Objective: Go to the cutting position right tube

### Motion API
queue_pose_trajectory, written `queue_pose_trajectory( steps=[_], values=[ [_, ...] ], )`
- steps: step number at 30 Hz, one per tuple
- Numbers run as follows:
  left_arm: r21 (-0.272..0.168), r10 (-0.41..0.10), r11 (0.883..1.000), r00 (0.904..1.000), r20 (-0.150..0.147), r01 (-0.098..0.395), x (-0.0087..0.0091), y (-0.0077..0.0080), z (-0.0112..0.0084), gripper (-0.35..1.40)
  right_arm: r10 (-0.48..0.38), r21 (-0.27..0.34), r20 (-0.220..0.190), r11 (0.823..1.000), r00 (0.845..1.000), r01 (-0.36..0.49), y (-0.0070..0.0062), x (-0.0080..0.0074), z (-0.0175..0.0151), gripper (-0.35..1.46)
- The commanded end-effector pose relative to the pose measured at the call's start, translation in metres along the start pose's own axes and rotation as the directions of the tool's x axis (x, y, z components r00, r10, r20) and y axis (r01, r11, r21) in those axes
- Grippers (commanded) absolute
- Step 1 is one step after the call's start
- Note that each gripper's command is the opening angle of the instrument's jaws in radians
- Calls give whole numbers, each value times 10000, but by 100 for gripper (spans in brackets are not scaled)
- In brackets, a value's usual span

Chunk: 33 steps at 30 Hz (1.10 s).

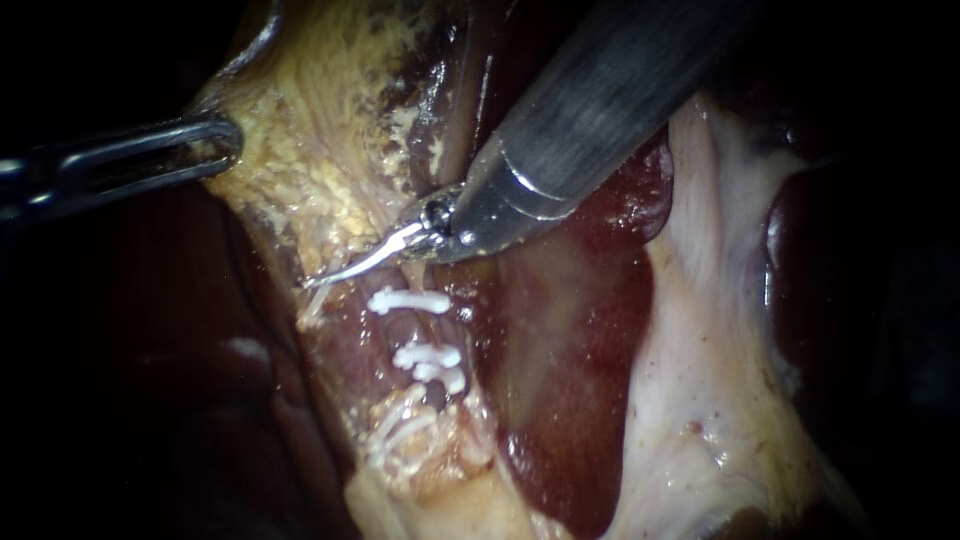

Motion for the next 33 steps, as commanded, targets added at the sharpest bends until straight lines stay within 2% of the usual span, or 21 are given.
queue_pose_trajectory(
  steps=[1, 12, 18, 25, 33],
  values=[
    [-1, 1, 10000, 10000, 2, -1, 0, 0, 0, -35, -8, -2, 4, 10000, 10000, 8, 0, 0, 0, 123],
    [-1, 0, 10000, 10000, 2, 0, 0, 0, 0, -35, -32, 12, -10, 10000, 10000, 32, 1, -2, 2, 123],
    [0, 1, 10000, 10000, 1, -1, 0, 0, -1, -35, -71, -44, -85, 10000, 9999, 71, 3, -9, -1, 125],
    [2, -2, 10000, 10000, -2, 2, 0, 0, -1, -35, -138, -277, -294, 9995, 9995, 130, 2, -26, -25, 130],
    [3, -3, 10000, 10000, -4, 3, -1, 0, -2, -35, -574, -627, -529, 9966, 9970, 540, -8, -51, -62, 135]
  ],
)
